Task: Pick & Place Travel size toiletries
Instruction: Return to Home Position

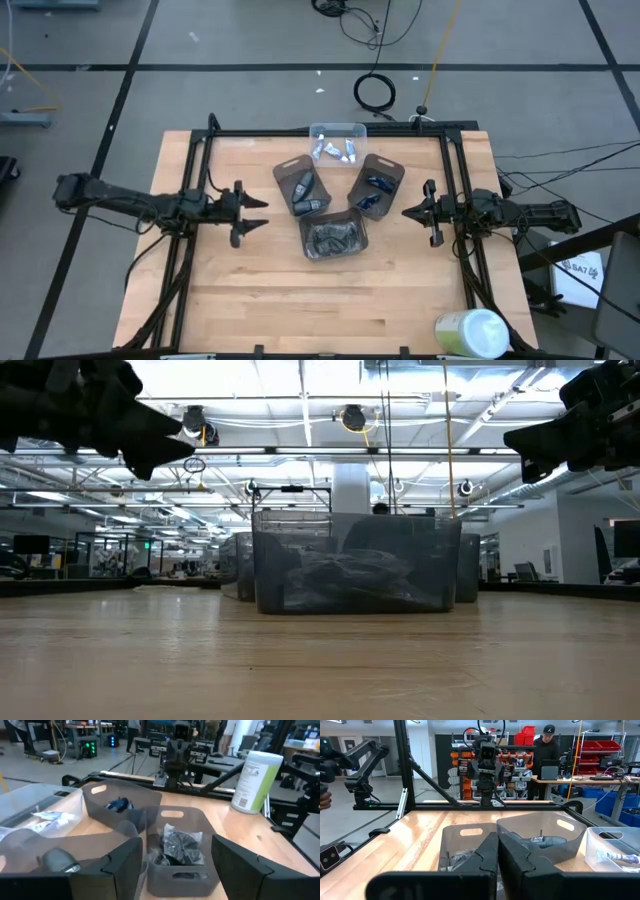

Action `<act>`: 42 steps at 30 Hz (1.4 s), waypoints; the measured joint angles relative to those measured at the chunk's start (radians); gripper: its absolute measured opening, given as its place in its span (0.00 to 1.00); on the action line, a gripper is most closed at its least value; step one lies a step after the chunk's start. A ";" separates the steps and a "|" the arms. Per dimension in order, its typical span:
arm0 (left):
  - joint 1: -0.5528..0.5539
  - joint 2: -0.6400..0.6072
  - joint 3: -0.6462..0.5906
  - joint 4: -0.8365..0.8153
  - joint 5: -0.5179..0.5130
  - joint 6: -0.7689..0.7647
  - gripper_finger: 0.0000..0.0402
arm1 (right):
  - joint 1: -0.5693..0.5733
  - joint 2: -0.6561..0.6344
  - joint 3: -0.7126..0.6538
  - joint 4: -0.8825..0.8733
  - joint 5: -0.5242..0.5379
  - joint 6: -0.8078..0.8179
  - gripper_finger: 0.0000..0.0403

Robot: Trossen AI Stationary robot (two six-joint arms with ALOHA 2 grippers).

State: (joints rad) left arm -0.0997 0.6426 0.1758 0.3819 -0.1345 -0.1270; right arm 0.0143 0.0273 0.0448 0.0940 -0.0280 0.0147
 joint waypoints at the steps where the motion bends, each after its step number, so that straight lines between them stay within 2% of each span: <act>1: 0.006 -0.017 -0.006 -0.009 0.001 -0.003 0.58 | 0.000 0.000 0.000 0.000 0.000 0.000 0.01; 4: 0.031 -0.093 -0.006 -0.052 0.007 0.011 0.58 | 0.000 0.000 0.000 0.000 0.000 0.000 0.01; 12: 0.119 -0.446 -0.004 -0.318 0.090 0.059 0.58 | 0.000 0.000 0.000 0.000 0.000 0.000 0.01; 17: 0.134 -0.563 -0.004 -0.452 0.090 0.057 0.58 | 0.000 0.000 0.000 0.000 0.000 0.000 0.01; 23: 0.133 -0.577 -0.008 -0.496 0.089 0.069 0.58 | 0.000 0.000 0.000 0.000 0.000 0.000 0.01; 30: 0.133 -0.579 -0.164 -0.329 0.083 0.061 0.58 | 0.000 0.000 0.000 0.000 0.000 0.000 0.01; 33: 0.133 -0.577 -0.160 -0.350 0.074 0.045 0.58 | 0.000 0.000 0.000 0.000 0.000 0.000 0.01; 42: 0.133 -0.578 -0.159 -0.361 0.063 0.151 0.58 | 0.000 0.000 0.000 0.000 0.000 0.000 0.01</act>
State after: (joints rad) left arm 0.0334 0.0650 0.0166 0.0204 -0.0714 0.0235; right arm 0.0139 0.0273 0.0449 0.0940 -0.0278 0.0143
